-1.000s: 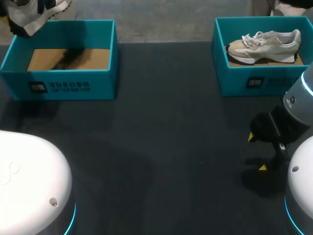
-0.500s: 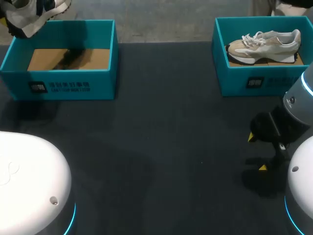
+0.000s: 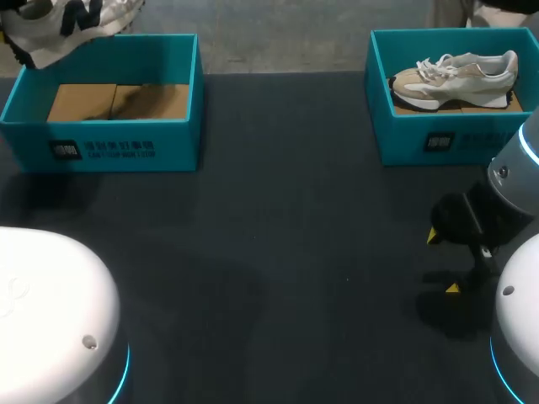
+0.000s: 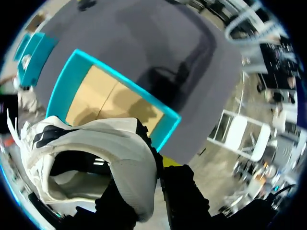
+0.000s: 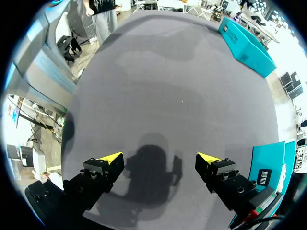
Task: Take the shoe out of the shoebox, open the shoe tongue, remove and reinsert the insole, then place the shoe into the shoebox
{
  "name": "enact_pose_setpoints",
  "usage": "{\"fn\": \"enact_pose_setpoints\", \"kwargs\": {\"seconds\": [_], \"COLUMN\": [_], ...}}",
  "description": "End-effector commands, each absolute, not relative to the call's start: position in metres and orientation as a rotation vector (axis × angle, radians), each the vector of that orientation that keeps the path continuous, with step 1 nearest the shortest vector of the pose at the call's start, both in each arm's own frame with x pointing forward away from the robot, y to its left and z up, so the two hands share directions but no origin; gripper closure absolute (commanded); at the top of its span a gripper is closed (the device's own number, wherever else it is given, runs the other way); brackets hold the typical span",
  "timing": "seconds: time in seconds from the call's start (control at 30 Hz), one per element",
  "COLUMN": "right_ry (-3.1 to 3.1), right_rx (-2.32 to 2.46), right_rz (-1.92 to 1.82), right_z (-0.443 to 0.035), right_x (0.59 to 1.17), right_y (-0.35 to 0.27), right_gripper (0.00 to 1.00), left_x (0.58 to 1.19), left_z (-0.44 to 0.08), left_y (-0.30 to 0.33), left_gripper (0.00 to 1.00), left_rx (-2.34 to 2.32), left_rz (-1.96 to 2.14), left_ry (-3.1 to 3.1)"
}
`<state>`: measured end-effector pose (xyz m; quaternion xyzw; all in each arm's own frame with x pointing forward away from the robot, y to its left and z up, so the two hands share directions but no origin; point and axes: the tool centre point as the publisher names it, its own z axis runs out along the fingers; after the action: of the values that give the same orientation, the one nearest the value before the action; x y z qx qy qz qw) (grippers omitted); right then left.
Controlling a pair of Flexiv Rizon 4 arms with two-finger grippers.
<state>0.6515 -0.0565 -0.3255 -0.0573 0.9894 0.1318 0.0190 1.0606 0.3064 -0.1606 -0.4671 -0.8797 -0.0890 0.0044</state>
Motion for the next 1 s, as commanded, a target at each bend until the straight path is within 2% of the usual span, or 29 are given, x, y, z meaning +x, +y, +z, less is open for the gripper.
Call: {"fn": "enact_pose_setpoints", "kwargs": {"seconds": [0.03,0.37,1.0], "right_ry": [3.070,3.070,3.070], "right_rx": [-0.177,-0.177,-0.177], "right_rz": [0.404,0.404,0.404], "right_z": [-0.326,-0.326,-0.326], "right_x": [0.650,0.650,0.650], "right_y": [-0.056,-0.056,-0.056], "right_gripper": [0.00,0.00,0.00], "left_x": [1.061,1.074,1.084], "left_z": [-0.169,-0.173,-0.172], "left_y": [0.318,0.322,0.324], "left_gripper": [1.00,1.00,1.00], "left_rx": [-1.783,-2.043,-2.084], "left_rz": [-0.293,-0.355,-0.401], "left_ry": [-2.623,-2.428,-2.396]}}
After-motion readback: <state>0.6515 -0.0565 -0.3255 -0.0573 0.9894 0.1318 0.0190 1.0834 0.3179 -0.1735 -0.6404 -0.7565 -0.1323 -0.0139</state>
